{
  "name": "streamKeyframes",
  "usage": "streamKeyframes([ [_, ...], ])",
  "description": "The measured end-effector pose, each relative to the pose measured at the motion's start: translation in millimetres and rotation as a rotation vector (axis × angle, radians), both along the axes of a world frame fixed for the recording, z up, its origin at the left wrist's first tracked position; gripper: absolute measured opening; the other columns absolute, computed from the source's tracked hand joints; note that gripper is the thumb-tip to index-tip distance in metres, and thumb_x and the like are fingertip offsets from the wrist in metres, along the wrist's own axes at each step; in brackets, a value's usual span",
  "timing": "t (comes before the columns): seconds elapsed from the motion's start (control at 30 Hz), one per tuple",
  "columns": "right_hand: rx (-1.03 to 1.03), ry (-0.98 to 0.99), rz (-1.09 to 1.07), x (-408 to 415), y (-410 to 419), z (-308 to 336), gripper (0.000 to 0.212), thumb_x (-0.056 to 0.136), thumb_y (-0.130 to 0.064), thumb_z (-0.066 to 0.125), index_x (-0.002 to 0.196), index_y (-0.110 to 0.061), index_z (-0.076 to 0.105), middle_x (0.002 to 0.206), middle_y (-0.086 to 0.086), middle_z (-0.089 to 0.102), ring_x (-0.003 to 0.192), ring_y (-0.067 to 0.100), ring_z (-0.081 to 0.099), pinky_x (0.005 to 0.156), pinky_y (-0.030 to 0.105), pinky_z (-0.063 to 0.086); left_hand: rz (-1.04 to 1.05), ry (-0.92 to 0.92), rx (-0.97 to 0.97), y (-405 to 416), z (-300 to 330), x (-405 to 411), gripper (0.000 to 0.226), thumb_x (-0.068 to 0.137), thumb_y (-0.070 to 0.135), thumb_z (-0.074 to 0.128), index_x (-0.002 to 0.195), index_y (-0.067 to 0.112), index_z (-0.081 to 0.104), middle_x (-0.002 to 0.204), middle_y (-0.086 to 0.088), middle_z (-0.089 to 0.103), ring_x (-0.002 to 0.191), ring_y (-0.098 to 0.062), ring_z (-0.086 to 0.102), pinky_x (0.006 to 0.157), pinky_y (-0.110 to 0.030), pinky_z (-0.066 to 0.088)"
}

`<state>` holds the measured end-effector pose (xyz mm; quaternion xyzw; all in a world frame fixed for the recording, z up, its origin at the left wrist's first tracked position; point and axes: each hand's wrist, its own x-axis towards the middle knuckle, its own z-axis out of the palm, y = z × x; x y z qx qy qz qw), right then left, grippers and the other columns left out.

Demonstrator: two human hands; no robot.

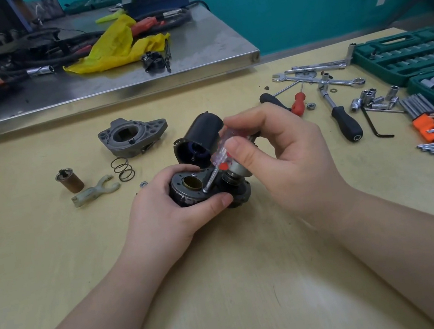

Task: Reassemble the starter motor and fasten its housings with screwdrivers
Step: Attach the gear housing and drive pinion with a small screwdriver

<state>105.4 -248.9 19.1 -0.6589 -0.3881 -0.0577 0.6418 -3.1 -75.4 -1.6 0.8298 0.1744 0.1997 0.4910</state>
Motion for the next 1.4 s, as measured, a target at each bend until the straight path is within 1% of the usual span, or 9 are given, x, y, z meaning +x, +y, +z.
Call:
streamKeyframes([
  [0.13, -0.002, -0.044, -0.014, -2.5, 1.8, 3.0, 0.02, 0.097, -0.027, 0.071, 0.117, -0.028, 0.073, 0.105, -0.016, 0.073, 0.106, 0.017, 0.07, 0.093, 0.029, 0.055, -0.008, -0.005, -0.01, -0.4, 0.6, -0.6, 0.065, 0.05, 0.057, 0.094, 0.108, 0.036, 0.074, 0.096, 0.026, 0.078, 0.086, 0.006, 0.073, 0.075, -0.008, 0.051],
  [0.3, -0.014, 0.004, 0.016, 0.2, -1.9, -1.5, 0.026, 0.101, -0.017, 0.066, 0.125, -0.015, 0.075, 0.121, -0.007, 0.076, 0.122, 0.017, 0.068, 0.104, 0.036, 0.054, -0.002, -0.009, -0.025, 0.0, -0.5, -0.6, 0.067, 0.047, 0.06, 0.093, 0.107, 0.037, 0.074, 0.096, 0.024, 0.079, 0.088, 0.004, 0.074, 0.075, -0.008, 0.051],
  [0.37, -0.008, 0.006, 0.01, 0.3, -1.3, -0.6, 0.023, 0.1, -0.017, 0.069, 0.122, -0.018, 0.074, 0.114, -0.009, 0.076, 0.115, 0.018, 0.07, 0.101, 0.037, 0.056, -0.002, -0.009, -0.022, 0.2, -1.2, -0.7, 0.065, 0.049, 0.057, 0.095, 0.107, 0.037, 0.074, 0.096, 0.024, 0.079, 0.088, 0.004, 0.074, 0.075, -0.008, 0.052],
  [0.5, -0.008, -0.041, -0.001, -0.8, 1.2, 2.1, 0.019, 0.098, -0.02, 0.074, 0.116, -0.026, 0.073, 0.099, -0.019, 0.071, 0.103, 0.013, 0.07, 0.092, 0.025, 0.054, -0.007, -0.007, -0.008, 0.7, -1.5, -0.6, 0.063, 0.053, 0.054, 0.098, 0.108, 0.037, 0.074, 0.097, 0.023, 0.079, 0.088, 0.002, 0.074, 0.075, -0.01, 0.053],
  [0.7, 0.003, 0.009, 0.025, 0.3, -2.4, -0.6, 0.023, 0.1, -0.015, 0.067, 0.122, -0.016, 0.075, 0.12, -0.007, 0.076, 0.119, 0.018, 0.069, 0.103, 0.037, 0.056, -0.006, -0.009, -0.017, -0.1, -0.3, -0.6, 0.066, 0.049, 0.058, 0.094, 0.108, 0.037, 0.074, 0.096, 0.026, 0.078, 0.088, 0.005, 0.074, 0.073, -0.007, 0.051],
  [0.93, 0.015, -0.017, -0.014, -1.2, 0.4, 1.8, 0.017, 0.097, -0.022, 0.074, 0.114, -0.02, 0.076, 0.1, -0.011, 0.075, 0.104, 0.019, 0.072, 0.091, 0.032, 0.057, -0.004, -0.009, 0.001, 1.3, -2.5, -0.5, 0.062, 0.053, 0.051, 0.1, 0.108, 0.037, 0.074, 0.096, 0.025, 0.078, 0.087, 0.004, 0.074, 0.074, -0.008, 0.052],
  [1.13, 0.014, 0.02, -0.016, 0.1, -0.6, -3.5, 0.024, 0.099, -0.017, 0.069, 0.122, -0.016, 0.077, 0.121, -0.008, 0.077, 0.123, 0.017, 0.069, 0.105, 0.042, 0.056, -0.008, -0.012, 0.0, 2.2, -2.9, -0.1, 0.065, 0.052, 0.054, 0.104, 0.107, 0.038, 0.074, 0.097, 0.023, 0.079, 0.088, 0.003, 0.074, 0.075, -0.009, 0.053],
  [1.3, 0.01, -0.009, -0.031, -1.2, 2.3, 0.9, 0.016, 0.096, -0.026, 0.074, 0.112, -0.022, 0.074, 0.1, -0.014, 0.073, 0.103, 0.02, 0.071, 0.092, 0.036, 0.058, -0.005, -0.014, -0.001, 0.7, -1.8, -0.2, 0.068, 0.048, 0.063, 0.093, 0.108, 0.039, 0.074, 0.096, 0.027, 0.078, 0.088, 0.006, 0.073, 0.074, -0.006, 0.051],
  [1.4, 0.015, -0.042, -0.049, -2.8, 3.2, 1.2, 0.017, 0.097, -0.028, 0.073, 0.112, -0.022, 0.075, 0.098, -0.015, 0.072, 0.102, 0.019, 0.07, 0.089, 0.029, 0.055, -0.009, -0.015, 0.0, 1.2, -1.8, -0.3, 0.07, 0.046, 0.065, 0.097, 0.107, 0.04, 0.073, 0.096, 0.028, 0.077, 0.088, 0.006, 0.073, 0.073, -0.006, 0.051],
])
